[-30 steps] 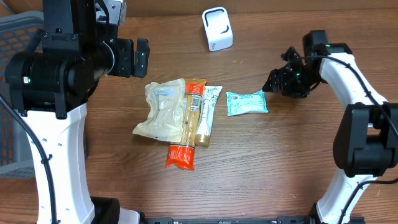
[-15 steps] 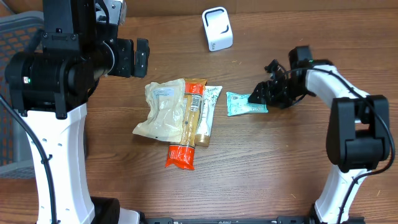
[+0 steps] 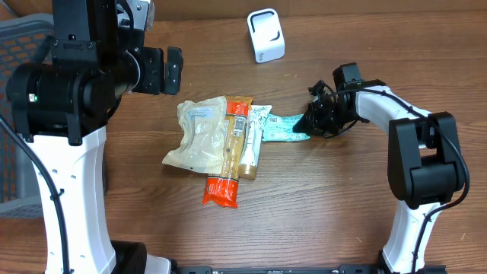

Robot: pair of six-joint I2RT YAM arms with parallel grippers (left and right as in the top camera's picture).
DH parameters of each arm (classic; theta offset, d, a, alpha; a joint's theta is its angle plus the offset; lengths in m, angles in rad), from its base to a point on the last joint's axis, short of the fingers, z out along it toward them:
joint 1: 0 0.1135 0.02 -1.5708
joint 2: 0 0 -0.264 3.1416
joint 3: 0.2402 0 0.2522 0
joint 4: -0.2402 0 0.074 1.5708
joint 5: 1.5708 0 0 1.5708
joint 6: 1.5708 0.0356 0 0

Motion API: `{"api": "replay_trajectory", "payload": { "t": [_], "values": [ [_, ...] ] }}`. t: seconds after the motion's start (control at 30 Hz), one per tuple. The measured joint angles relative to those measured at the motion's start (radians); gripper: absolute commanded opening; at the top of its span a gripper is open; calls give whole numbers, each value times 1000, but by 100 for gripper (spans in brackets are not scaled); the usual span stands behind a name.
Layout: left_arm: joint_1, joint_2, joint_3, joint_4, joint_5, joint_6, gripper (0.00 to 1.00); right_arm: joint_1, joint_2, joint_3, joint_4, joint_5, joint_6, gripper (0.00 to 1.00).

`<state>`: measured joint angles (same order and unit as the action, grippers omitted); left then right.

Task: Scan the item barcode
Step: 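Raise the packet to the white scanner, barcode facing its window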

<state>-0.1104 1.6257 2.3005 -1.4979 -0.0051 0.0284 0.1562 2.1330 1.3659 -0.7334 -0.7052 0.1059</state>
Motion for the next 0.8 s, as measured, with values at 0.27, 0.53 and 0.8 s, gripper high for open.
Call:
{"api": "replay_trajectory", "payload": {
  "t": [0.27,0.53,0.8],
  "values": [
    [0,0,0,0,0,0,100,-39,2,49,-167,-77,-69,4],
    [0,0,0,0,0,0,99,-44,-187,154,-277,-86,-117,4],
    [0,0,0,0,0,0,100,-44,-505,176,-395,-99,-138,4]
  ]
}}
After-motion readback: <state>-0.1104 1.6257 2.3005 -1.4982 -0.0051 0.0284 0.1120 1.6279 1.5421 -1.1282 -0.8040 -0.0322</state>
